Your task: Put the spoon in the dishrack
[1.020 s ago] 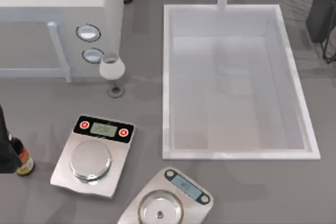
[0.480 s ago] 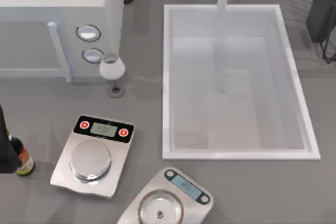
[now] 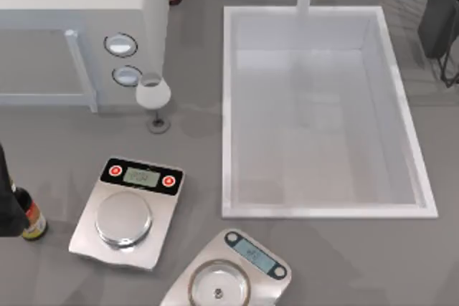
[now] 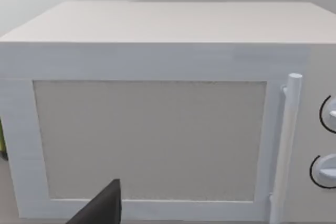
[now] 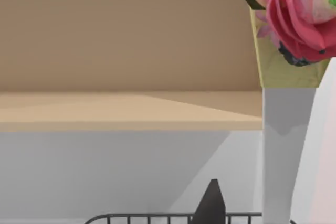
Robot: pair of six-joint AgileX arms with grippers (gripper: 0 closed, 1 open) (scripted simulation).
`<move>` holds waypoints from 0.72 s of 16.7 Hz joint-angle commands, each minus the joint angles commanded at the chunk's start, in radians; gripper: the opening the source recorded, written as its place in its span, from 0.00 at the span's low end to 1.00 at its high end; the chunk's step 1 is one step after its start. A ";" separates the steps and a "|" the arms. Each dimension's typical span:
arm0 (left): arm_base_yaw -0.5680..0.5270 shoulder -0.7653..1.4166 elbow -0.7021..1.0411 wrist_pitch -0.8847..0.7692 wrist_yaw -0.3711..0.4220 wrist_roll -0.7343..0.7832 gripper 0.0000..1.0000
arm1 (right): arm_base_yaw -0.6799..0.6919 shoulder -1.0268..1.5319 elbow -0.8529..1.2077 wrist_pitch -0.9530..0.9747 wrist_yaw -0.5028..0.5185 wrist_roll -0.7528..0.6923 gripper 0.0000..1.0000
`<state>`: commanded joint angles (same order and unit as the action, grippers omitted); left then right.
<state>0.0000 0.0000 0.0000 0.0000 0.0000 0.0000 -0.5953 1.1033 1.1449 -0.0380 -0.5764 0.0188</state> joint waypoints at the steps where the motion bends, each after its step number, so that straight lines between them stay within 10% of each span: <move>1: 0.000 0.000 0.000 0.000 0.000 0.000 1.00 | 0.015 0.049 -0.005 0.054 0.017 0.000 0.00; 12: 0.000 0.000 0.000 0.000 0.000 0.000 1.00 | 0.260 0.644 -0.147 0.804 0.271 -0.003 0.00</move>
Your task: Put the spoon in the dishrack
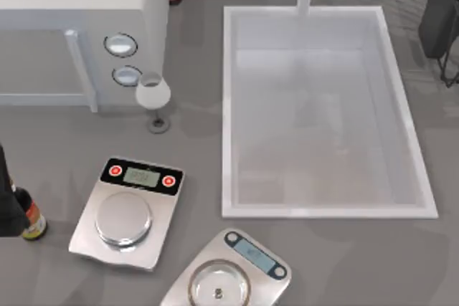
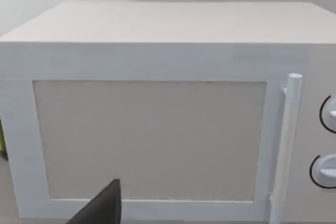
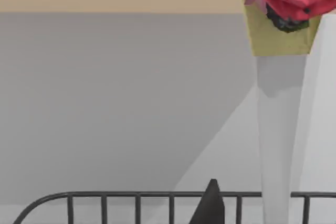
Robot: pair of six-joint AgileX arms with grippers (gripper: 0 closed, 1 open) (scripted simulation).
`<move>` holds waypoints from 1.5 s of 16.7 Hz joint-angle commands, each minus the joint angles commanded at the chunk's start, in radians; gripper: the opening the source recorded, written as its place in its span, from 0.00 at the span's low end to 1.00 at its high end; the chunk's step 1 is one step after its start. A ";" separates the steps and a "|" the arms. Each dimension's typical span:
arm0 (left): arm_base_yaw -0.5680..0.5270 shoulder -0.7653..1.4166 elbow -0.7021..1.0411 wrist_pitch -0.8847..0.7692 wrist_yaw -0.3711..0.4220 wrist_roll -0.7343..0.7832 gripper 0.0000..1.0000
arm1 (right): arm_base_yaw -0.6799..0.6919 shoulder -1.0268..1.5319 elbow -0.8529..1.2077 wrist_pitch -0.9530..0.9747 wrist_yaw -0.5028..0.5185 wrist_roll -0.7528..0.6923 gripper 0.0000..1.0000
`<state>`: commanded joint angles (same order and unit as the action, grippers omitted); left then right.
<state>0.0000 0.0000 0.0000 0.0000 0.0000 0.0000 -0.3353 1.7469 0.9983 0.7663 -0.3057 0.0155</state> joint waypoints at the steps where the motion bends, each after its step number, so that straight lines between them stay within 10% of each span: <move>1: 0.000 0.000 0.000 0.000 0.000 0.000 1.00 | 0.014 0.025 -0.010 0.030 0.014 0.000 0.00; 7: 0.000 0.000 0.000 0.000 0.000 0.000 1.00 | 0.028 0.050 -0.020 0.057 0.028 0.001 0.00; 20: 0.000 0.000 0.000 0.000 0.000 0.000 1.00 | 0.028 0.050 -0.020 0.057 0.028 0.001 0.98; 25: 0.000 0.000 0.000 0.000 0.000 0.000 1.00 | 0.028 0.050 -0.020 0.057 0.028 0.001 1.00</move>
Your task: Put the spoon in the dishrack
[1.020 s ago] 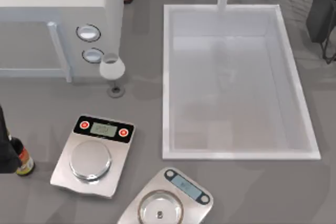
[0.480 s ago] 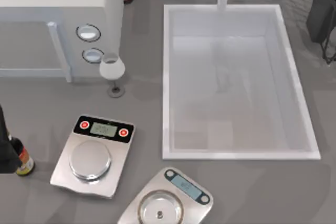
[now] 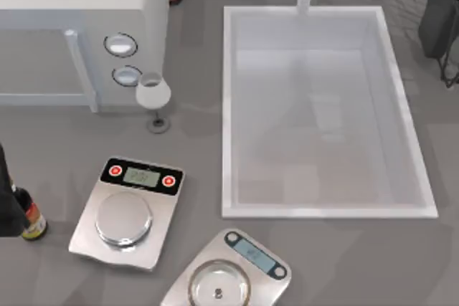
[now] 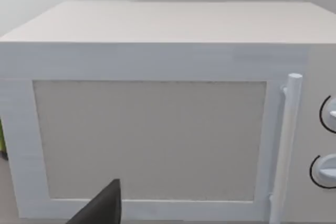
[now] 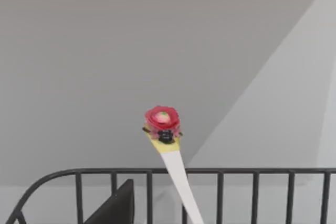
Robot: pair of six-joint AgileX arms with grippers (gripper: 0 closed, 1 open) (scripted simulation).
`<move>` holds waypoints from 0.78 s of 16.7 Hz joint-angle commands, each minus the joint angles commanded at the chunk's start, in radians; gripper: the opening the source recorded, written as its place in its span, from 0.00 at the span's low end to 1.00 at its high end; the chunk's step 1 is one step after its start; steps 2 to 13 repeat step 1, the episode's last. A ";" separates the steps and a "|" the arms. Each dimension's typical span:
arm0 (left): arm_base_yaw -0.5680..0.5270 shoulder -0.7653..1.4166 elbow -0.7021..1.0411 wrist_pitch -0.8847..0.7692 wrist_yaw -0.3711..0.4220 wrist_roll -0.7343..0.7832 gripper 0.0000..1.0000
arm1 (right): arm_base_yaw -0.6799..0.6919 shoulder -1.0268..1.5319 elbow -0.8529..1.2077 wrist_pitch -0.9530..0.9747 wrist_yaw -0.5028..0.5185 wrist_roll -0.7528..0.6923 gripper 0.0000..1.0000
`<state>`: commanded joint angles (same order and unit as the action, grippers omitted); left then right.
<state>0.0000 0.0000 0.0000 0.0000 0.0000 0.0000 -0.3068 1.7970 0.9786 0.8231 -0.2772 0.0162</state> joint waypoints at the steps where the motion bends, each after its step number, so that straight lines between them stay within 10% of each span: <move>1: 0.000 0.000 0.000 0.000 0.000 0.000 1.00 | 0.000 0.000 0.000 0.000 0.000 0.000 1.00; 13: 0.000 0.000 0.000 0.000 0.000 0.000 1.00 | 0.000 0.000 0.000 0.000 0.000 0.000 1.00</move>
